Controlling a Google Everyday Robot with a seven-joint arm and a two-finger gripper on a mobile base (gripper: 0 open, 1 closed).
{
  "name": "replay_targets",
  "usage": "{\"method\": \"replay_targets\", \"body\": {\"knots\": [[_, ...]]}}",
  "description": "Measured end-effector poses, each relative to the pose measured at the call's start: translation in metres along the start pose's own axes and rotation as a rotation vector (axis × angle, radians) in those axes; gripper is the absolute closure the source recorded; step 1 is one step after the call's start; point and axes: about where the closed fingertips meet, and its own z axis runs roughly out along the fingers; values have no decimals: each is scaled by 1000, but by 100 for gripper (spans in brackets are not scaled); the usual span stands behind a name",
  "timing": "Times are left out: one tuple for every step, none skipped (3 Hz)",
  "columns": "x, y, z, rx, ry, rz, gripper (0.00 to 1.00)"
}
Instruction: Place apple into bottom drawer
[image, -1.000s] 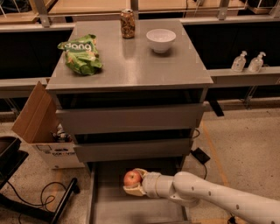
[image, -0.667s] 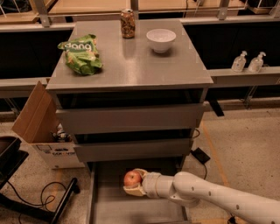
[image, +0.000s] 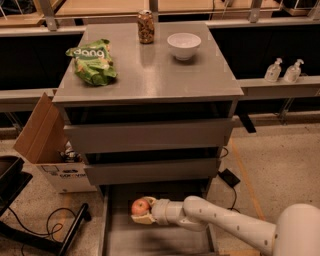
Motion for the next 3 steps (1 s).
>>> {"method": "replay_targets", "body": {"knots": [[45,6,56,-105,-23,-10,100],[81,-21,92,-119,0,-29,100],[109,-53,110,-77,85,-59,100]]}}
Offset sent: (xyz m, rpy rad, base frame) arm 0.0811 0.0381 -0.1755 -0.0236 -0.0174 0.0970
